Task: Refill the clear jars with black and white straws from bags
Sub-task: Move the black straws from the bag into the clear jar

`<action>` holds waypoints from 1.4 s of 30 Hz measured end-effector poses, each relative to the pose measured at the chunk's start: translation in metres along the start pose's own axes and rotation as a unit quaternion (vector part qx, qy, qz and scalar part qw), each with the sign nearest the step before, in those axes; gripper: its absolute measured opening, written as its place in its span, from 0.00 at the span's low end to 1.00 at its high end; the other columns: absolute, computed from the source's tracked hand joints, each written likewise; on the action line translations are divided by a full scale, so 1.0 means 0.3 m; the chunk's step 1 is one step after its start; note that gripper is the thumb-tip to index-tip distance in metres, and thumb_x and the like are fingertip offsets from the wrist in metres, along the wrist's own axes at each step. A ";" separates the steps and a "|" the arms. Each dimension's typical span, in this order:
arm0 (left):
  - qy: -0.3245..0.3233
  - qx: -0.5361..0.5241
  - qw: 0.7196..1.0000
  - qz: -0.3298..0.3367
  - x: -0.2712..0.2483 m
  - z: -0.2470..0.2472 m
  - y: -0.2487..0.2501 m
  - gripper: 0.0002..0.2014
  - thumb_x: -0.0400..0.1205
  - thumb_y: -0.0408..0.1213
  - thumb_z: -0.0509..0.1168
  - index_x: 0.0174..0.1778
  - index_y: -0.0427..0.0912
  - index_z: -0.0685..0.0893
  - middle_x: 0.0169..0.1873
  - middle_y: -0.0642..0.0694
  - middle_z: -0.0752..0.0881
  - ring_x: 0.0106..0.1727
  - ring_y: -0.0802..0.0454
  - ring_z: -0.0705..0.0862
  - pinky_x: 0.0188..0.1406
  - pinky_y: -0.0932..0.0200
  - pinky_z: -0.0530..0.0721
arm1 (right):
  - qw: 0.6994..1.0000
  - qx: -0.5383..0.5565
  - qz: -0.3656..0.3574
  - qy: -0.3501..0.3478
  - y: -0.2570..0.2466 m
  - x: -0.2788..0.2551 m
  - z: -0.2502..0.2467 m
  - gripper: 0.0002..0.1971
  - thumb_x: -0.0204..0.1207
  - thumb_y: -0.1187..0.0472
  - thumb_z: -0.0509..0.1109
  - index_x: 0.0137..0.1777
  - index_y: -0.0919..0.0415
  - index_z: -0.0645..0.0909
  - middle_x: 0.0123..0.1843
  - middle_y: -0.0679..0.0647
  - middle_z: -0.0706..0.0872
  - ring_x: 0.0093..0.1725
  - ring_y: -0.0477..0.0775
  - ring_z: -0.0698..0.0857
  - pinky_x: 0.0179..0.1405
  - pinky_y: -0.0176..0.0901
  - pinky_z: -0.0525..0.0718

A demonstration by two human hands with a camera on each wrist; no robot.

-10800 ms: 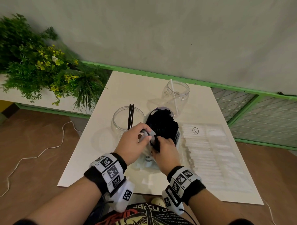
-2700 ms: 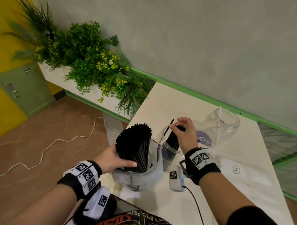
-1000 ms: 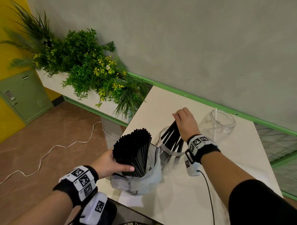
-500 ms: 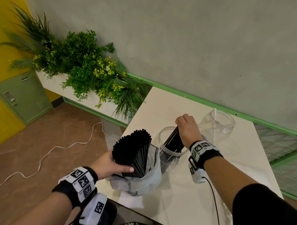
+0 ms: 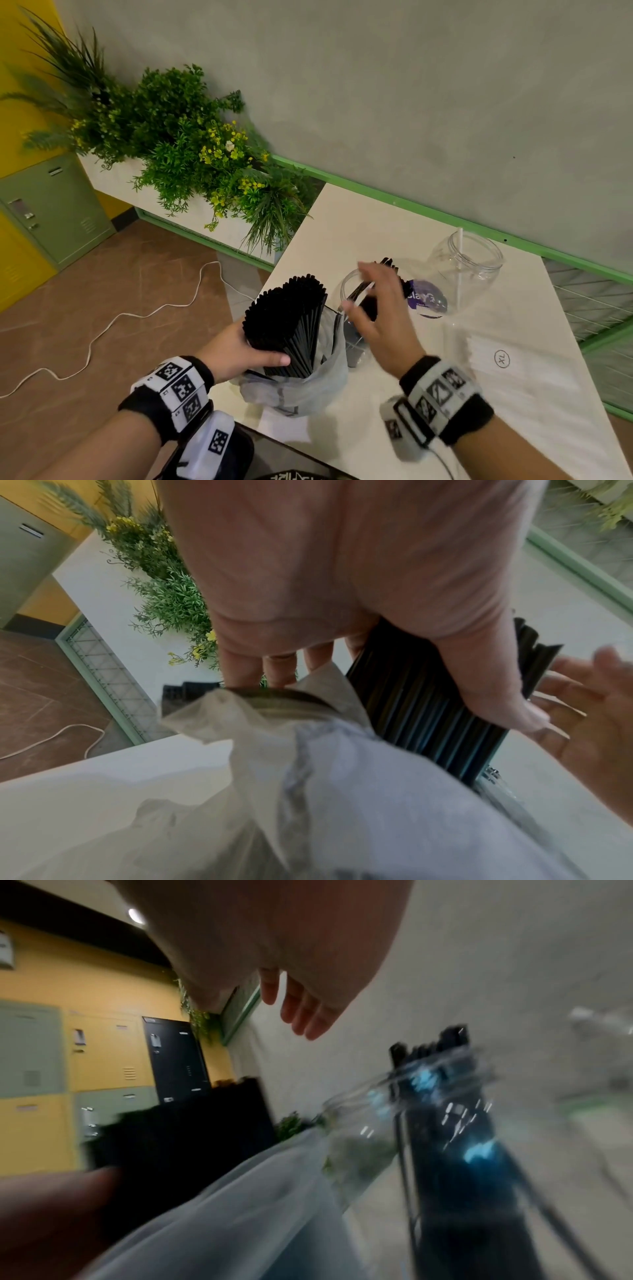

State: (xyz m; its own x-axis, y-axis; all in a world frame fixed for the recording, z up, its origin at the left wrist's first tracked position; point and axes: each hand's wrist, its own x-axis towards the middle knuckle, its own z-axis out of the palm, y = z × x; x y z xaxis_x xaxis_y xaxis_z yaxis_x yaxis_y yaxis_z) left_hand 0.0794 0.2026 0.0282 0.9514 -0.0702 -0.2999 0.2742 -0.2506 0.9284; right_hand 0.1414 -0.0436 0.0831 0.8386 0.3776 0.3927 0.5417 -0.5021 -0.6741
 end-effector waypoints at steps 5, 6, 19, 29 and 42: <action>0.000 -0.001 1.000 0.015 -0.010 0.003 0.010 0.48 0.40 0.67 0.81 0.58 0.57 0.80 0.52 0.58 0.87 0.51 0.75 0.83 0.45 0.78 0.79 | 0.976 0.096 0.099 -0.168 -0.048 -0.099 0.148 0.61 0.62 0.39 0.80 0.82 0.41 0.37 0.81 0.35 0.55 0.79 0.35 0.60 0.78 0.38 0.64; -0.001 -0.001 1.000 0.016 -0.011 0.003 0.012 0.47 0.41 0.67 0.81 0.58 0.57 0.80 0.53 0.58 0.87 0.52 0.75 0.83 0.45 0.78 0.79 | 0.975 0.090 0.109 -0.174 -0.046 -0.099 0.167 0.61 0.63 0.42 0.81 0.82 0.42 0.36 0.78 0.35 0.57 0.76 0.33 0.60 0.78 0.37 0.64; 0.023 -0.050 0.998 0.017 -0.029 -0.003 0.003 0.47 0.37 0.66 0.82 0.54 0.53 0.82 0.46 0.57 0.90 0.47 0.72 0.86 0.40 0.78 0.80 | 0.989 0.075 0.095 -0.086 -0.035 -0.102 0.197 0.16 0.67 0.52 0.81 0.47 0.47 0.76 0.46 0.40 0.80 0.52 0.42 0.78 0.53 0.31 0.74; 0.018 -0.007 1.000 0.002 -0.026 -0.010 -0.005 0.46 0.39 0.69 0.80 0.54 0.58 0.82 0.48 0.59 0.89 0.53 0.67 0.85 0.52 0.69 0.81 | 0.958 0.224 0.176 0.029 -0.085 -0.057 0.100 0.15 0.72 0.52 0.79 0.42 0.62 0.79 0.38 0.62 0.83 0.40 0.59 0.81 0.42 0.50 0.81; 0.015 0.019 1.000 -0.003 -0.023 -0.011 0.019 0.46 0.39 0.73 0.77 0.54 0.63 0.77 0.55 0.59 0.86 0.59 0.62 0.83 0.64 0.60 0.78 | 0.899 0.367 0.139 0.195 -0.209 0.129 -0.098 0.11 0.78 0.75 0.67 0.55 0.63 0.73 0.41 0.58 0.84 0.41 0.59 0.88 0.51 0.59 0.88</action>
State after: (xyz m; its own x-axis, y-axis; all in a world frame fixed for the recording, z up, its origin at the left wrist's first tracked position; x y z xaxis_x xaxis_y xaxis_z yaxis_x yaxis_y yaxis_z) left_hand 0.0749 0.2048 0.0361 0.9537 -0.0389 -0.2982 0.2752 -0.2874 0.9174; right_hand 0.1415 -0.0203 0.1589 0.9694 -0.0572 0.2388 0.2451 0.1673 -0.9550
